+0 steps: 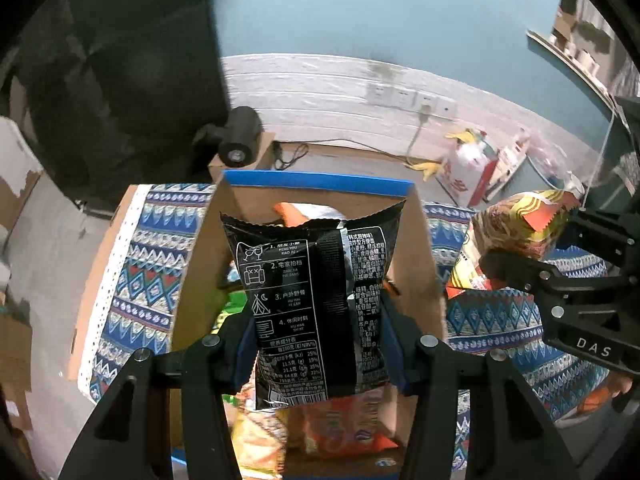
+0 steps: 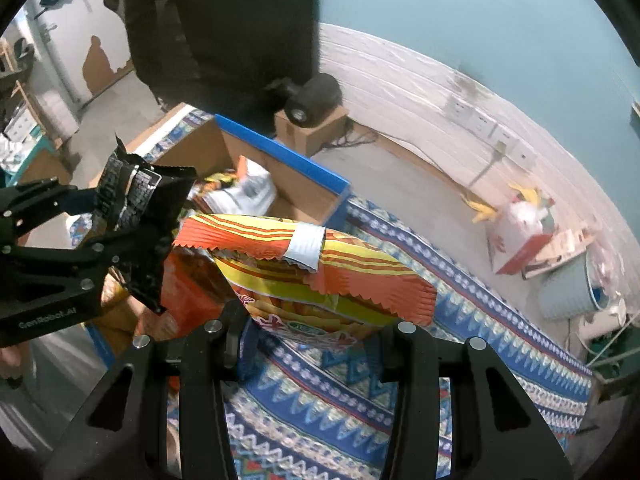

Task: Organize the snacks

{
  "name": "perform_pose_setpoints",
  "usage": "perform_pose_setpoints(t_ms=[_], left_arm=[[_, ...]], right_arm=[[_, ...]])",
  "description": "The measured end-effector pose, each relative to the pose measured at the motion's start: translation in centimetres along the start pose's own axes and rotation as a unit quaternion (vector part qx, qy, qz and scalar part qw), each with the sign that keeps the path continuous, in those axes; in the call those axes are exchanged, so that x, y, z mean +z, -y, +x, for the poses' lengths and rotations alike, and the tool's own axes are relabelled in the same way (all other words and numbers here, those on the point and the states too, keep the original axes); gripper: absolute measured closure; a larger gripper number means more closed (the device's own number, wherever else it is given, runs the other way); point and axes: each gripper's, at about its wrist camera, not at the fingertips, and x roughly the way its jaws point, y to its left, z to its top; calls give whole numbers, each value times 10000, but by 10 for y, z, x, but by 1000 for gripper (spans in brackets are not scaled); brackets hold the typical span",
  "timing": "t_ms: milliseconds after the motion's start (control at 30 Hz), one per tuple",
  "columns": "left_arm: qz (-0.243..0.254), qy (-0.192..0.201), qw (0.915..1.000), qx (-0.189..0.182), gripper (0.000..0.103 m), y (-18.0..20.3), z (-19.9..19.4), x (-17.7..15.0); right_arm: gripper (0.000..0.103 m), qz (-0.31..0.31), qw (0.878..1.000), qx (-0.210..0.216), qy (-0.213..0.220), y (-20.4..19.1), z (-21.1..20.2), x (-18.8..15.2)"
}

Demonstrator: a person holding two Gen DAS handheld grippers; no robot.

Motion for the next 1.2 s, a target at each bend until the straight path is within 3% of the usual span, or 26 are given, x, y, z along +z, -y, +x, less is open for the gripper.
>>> perform_pose_setpoints(t_ms=[367, 700, 767, 833, 967, 1033, 1200], left_arm=[[-351, -136, 9992, 148, 49, -38, 7, -9], [-539, -275, 9980, 160, 47, -51, 13, -12], [-526, -240, 9981, 211, 38, -50, 10, -12], [-503, -172, 9981, 307, 30, -49, 6, -13], [-447, -52, 9979, 474, 26, -48, -5, -12], [-451, 1, 9978, 484, 24, -47, -11, -13], [-458, 208, 9978, 428, 22, -42, -31, -14]], right_arm=[[60, -6, 9991, 344, -265, -30, 30, 22], [60, -211, 9968, 488, -594, -50, 50, 23], [55, -218, 9967, 473, -616, -52, 50, 22], [41, -200, 9972, 458, -554, -51, 46, 22], [39, -61, 9986, 420, -329, -43, 32, 24], [31, 23, 9990, 405, -180, -38, 21, 24], [29, 187, 9993, 289, 172, -28, -5, 19]])
